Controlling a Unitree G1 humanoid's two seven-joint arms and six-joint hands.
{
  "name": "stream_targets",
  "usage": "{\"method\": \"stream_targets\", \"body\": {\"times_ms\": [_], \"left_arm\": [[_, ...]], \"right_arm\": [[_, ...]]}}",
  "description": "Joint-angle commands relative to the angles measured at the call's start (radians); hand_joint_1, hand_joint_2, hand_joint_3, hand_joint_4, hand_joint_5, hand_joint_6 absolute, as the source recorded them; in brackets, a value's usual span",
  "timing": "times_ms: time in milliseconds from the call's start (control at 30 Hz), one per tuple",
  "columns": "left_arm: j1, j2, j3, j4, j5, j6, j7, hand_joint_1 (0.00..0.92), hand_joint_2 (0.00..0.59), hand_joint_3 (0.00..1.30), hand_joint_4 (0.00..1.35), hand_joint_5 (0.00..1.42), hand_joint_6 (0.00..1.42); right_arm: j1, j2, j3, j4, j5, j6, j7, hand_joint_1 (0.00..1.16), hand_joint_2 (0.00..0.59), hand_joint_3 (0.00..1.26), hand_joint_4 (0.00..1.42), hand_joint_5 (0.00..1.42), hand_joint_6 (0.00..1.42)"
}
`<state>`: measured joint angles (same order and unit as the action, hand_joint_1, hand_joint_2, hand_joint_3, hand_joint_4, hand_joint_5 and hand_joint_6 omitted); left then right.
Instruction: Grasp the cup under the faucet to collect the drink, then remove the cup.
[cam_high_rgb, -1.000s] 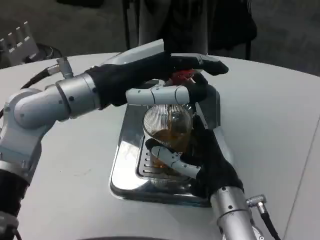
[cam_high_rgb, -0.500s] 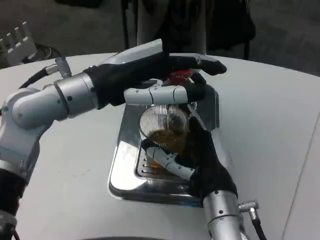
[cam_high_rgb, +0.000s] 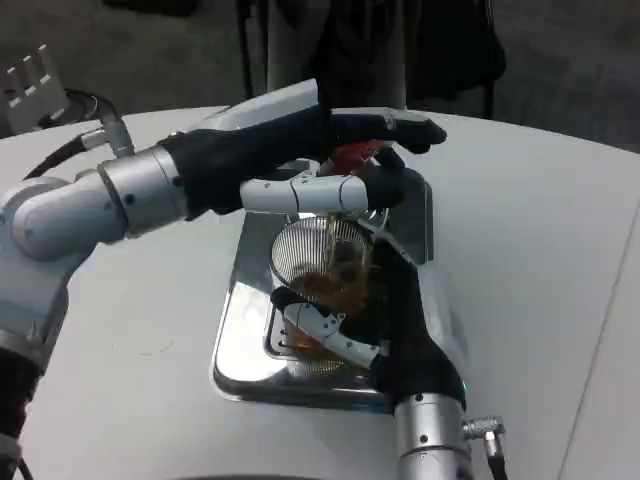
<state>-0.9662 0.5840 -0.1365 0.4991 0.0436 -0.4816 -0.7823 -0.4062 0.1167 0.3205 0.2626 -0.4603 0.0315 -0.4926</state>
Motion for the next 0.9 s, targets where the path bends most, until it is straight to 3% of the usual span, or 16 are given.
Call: {"method": "stream_targets", "body": {"times_ms": [33, 167, 300, 567, 900], "left_arm": [[0.081, 0.016, 0.049, -0.001, -0.028, 0.046, 0.031, 0.0, 0.106, 0.05, 0.08, 0.22, 0.32], [0.106, -0.031, 0.174, -0.06, -0.164, 0.08, 0.114, 0.0, 0.101, 0.05, 0.08, 0.22, 0.32], [0.115, -0.053, 0.227, -0.117, -0.212, 0.116, 0.134, 0.0, 0.089, 0.05, 0.09, 0.23, 0.33], [0.141, -0.065, 0.255, -0.199, -0.249, 0.166, 0.126, 0.0, 0.085, 0.09, 0.14, 0.26, 0.38], [0.279, -0.033, 0.312, -0.365, -0.311, 0.231, 0.119, 0.0, 0.083, 0.14, 0.19, 0.29, 0.41]], "right_arm": [[0.004, 0.087, 0.008, 0.069, 0.0, 0.007, -0.065, 0.75, 0.244, 0.34, 0.45, 0.54, 0.41], [-0.019, 0.097, 0.019, 0.112, -0.006, -0.003, -0.114, 0.77, 0.255, 0.41, 0.54, 0.63, 0.49], [-0.022, 0.097, 0.015, 0.125, 0.009, -0.015, -0.137, 0.77, 0.256, 0.47, 0.6, 0.68, 0.54], [-0.03, 0.098, 0.006, 0.147, 0.021, -0.034, -0.173, 0.8, 0.243, 0.58, 0.73, 0.85, 0.75], [-0.019, 0.099, -0.007, 0.127, 0.033, -0.058, -0.217, 0.82, 0.226, 0.71, 0.88, 1.08, 1.05]]}}
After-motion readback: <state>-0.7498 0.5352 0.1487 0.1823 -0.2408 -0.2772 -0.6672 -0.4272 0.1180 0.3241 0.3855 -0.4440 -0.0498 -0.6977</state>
